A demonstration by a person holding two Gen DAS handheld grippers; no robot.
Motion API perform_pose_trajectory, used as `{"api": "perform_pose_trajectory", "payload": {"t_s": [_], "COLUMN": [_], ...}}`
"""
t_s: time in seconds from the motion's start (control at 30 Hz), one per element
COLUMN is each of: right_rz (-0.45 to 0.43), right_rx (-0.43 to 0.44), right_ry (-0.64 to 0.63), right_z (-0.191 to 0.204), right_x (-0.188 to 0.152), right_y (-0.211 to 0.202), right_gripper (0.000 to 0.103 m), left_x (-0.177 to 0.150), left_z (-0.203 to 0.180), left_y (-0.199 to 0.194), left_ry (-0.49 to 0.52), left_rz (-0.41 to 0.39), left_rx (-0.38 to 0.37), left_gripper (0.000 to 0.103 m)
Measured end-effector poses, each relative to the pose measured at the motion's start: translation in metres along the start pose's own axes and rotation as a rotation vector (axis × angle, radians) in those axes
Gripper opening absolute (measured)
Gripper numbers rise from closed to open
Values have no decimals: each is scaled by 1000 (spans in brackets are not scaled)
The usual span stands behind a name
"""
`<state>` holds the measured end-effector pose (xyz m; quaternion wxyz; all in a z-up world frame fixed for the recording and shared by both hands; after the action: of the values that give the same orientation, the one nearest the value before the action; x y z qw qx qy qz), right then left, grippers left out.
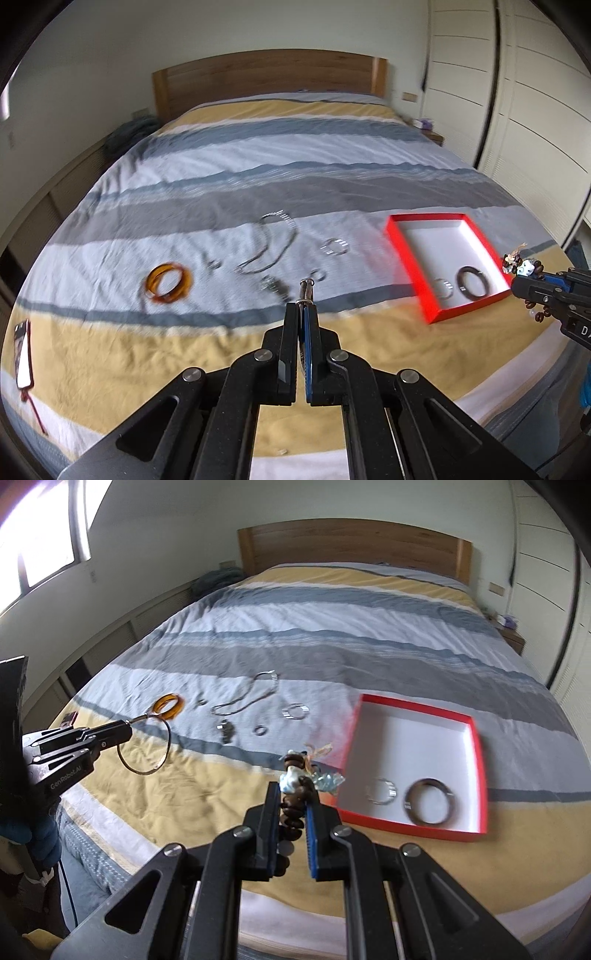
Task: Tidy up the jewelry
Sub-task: 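Carry the silver bangle and beaded bracelet into the red box and release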
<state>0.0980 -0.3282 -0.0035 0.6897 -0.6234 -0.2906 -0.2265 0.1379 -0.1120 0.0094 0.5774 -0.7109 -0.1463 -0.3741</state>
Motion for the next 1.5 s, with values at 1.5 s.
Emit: {"api": "perform_pose_trajectory", "payload": {"t_s": [1.5], "right_rz": [116], "right_rx": [-41], "right_ry": [166], "right_z": [-218], "right_x": [23], "right_y": [174], "right_gripper": [12], "left_x": [96], "left_z": [-197], "left_y": [246], "left_ry": [147], "left_rz": [154], "left_rx": [-182], "left_gripper": [3]}}
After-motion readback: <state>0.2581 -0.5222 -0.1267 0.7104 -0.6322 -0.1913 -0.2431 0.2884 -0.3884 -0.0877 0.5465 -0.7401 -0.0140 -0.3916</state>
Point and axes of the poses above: each gripper's, at about its wrist camera, not at the fingertips, and y roughly the way its jaws point, z to its left, x to its top, the point moved 3 cm from there along y, roughly the way its jaws point, and after that the axes turned 4 degrees about -y, right-handed, at the moved point
